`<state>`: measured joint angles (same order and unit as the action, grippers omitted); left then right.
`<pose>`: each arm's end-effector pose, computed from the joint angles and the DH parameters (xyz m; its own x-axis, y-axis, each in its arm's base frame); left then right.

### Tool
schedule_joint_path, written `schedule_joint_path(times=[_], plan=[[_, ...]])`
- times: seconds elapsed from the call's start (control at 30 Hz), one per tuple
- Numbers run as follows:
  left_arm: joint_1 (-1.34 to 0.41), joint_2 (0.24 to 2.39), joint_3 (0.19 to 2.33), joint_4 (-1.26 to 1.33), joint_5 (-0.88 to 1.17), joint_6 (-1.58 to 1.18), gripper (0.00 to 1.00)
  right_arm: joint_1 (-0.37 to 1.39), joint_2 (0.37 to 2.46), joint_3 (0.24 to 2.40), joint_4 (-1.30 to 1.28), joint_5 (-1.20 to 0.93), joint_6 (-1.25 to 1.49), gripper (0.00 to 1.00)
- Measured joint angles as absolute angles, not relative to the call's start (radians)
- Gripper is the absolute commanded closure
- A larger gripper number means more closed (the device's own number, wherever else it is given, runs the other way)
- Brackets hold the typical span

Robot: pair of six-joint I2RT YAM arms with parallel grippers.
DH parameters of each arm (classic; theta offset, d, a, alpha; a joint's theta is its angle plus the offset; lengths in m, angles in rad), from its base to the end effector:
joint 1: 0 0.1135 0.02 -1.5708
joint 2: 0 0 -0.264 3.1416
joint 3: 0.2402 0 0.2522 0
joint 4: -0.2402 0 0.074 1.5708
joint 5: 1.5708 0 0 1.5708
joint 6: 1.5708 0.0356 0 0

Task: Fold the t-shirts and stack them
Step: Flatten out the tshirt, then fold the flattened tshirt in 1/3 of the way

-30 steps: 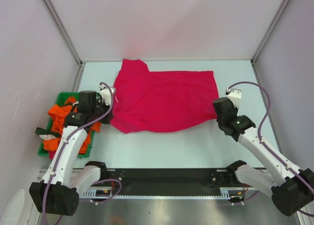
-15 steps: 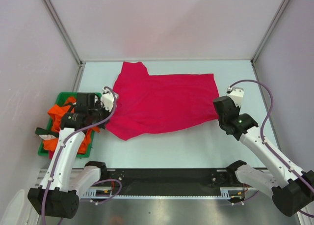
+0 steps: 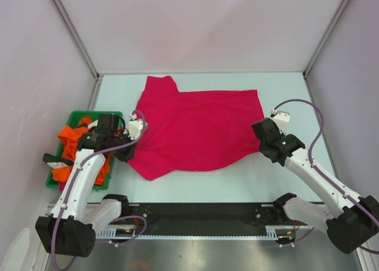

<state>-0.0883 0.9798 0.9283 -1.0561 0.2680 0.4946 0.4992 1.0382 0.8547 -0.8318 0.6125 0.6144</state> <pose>0.1675 -0.0243 0.2831 -0.6880 0.5204 -0.5057 0.6016 0.7988 0.0036 0.1785 0.0740 0.2676 -0.6819 0.1654 -0.7125 0.3275 0.9401 -0.0951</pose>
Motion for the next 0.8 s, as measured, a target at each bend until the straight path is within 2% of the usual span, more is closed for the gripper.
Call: schedule_joint_path(times=[0.37, 0.8], plan=[[-0.088, 1.028, 0.910, -1.013, 0.264, 0.493, 1.00, 0.492, 1.054, 0.855, -0.830, 0.611, 0.625, 1.00], [-0.088, 1.193, 0.907, -0.842, 0.211, 0.460, 1.00, 0.344, 1.182, 0.851, -0.683, 0.581, 0.546, 1.00]])
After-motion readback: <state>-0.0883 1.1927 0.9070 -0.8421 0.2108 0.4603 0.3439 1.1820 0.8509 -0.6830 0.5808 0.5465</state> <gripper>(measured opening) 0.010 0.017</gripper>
